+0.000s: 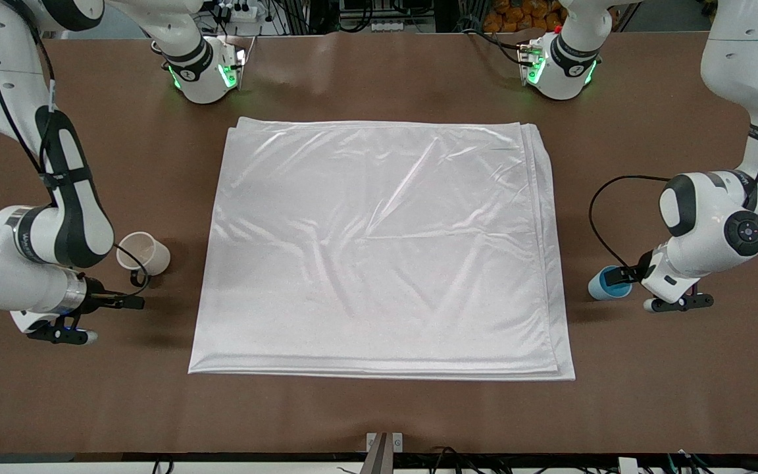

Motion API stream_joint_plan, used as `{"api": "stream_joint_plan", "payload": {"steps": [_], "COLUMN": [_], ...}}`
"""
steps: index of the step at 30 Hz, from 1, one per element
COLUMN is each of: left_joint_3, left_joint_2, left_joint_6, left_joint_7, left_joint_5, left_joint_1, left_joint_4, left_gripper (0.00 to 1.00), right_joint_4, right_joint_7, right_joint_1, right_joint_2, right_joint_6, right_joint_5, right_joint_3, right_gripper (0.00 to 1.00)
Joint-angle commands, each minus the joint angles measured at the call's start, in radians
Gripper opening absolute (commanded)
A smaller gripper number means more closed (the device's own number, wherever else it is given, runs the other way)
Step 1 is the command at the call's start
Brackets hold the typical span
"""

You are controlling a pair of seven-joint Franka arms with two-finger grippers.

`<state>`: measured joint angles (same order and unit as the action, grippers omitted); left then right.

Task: Place blue cup into white mug on cloth

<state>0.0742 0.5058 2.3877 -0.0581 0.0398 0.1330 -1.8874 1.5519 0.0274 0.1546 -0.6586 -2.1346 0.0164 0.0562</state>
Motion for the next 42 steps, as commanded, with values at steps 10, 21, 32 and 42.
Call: {"api": "stream_joint_plan", "payload": {"steps": [10, 21, 32, 42], "left_joint_3": [0.004, 0.004, 0.004, 0.002], "left_joint_2": [0.022, 0.039, 0.039, 0.037], "left_joint_6": [0.059, 0.099, 0.097, 0.097], "left_joint_7": [0.014, 0.014, 0.014, 0.017], "left_joint_5": [-0.009, -0.011, -0.011, -0.006], "left_joint_1": [0.005, 0.007, 0.008, 0.004], "left_joint_4": [-0.006, -0.012, -0.01, -0.002], "left_gripper": [0.54, 0.35, 0.0, 0.0], "right_joint_4": [0.036, 0.071, 0.071, 0.07], "right_joint_7": [0.003, 0.009, -0.003, -0.116], "right_joint_1": [0.008, -0.003, -0.014, 0.003], "right_joint_2": [-0.03, -0.029, -0.026, -0.026], "right_joint_6": [0.028, 0.058, 0.071, 0.071], "right_joint_5": [0.002, 0.002, 0.002, 0.002], "right_joint_3": [0.005, 0.005, 0.007, 0.007], "right_gripper": [1.0, 0.9, 0.15, 0.09]}}
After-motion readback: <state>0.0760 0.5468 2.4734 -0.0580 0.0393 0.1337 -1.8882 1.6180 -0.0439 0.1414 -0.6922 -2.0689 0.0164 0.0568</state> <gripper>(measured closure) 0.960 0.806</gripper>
